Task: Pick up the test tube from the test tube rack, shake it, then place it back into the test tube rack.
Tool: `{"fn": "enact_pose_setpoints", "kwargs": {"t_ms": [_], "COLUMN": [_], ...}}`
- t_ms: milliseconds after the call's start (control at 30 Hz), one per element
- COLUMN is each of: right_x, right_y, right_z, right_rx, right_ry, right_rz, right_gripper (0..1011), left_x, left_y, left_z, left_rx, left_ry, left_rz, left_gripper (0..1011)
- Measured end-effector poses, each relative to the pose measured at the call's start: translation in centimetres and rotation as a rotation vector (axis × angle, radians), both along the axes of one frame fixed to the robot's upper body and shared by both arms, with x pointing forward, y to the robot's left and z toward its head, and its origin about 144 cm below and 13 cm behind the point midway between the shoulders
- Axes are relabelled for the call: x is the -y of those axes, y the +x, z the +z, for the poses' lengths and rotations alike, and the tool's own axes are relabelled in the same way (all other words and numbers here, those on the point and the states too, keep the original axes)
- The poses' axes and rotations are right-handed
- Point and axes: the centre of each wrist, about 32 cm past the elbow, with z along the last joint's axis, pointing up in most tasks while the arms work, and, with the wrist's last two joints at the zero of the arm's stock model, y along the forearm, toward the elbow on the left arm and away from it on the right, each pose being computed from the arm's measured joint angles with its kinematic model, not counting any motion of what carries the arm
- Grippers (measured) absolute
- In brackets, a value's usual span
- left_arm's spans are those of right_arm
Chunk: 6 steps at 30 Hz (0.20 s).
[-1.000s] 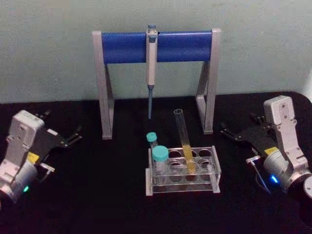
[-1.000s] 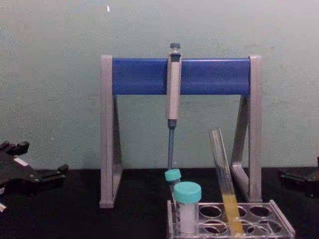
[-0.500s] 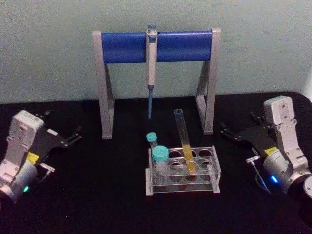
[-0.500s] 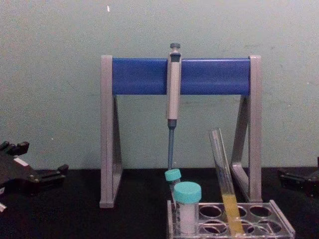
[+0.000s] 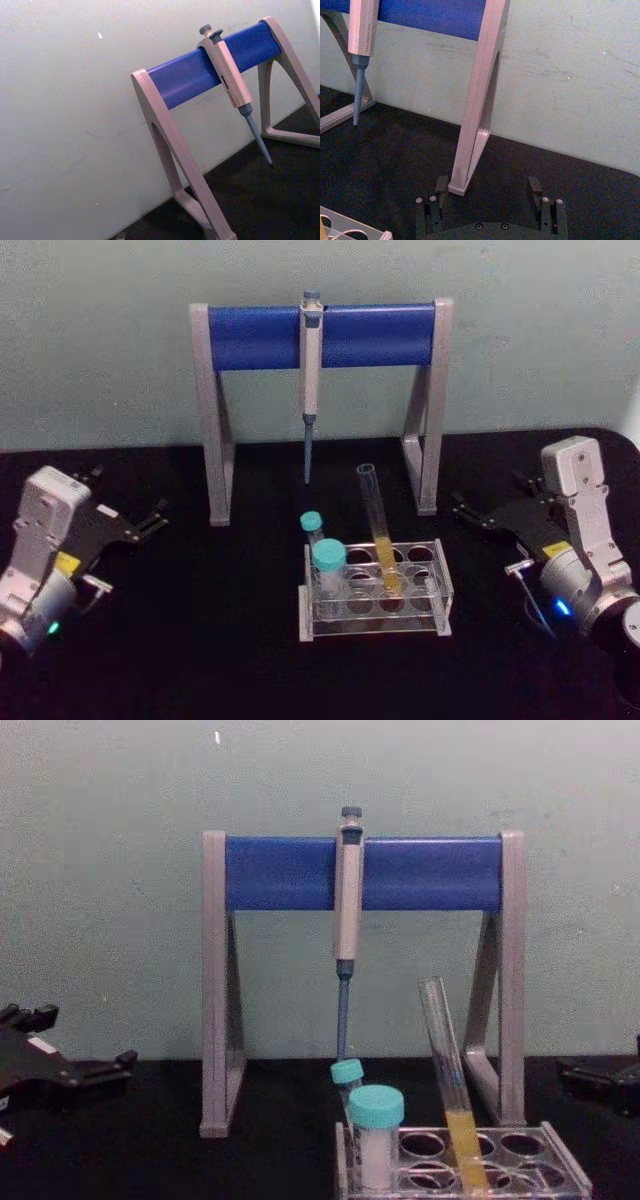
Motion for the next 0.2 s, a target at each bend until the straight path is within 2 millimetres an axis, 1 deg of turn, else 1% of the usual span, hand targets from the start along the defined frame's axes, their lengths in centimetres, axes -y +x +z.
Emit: {"fn": "enact_pose_setpoints", "kwargs": {"t_ms": [200], "right_x": [0.00], "right_y": [0.00], "right_z": [0.00], "right_rx": [0.000], "right_ry": [0.000], "right_rz": [0.000], "right_gripper": [1000], "left_x": [0.00], "left_y": [0.00], "left_z": [0.00], "left_rx": [0.000], "left_ry": [0.000], "left_rz": [0.000], "left_gripper": [1001]}}
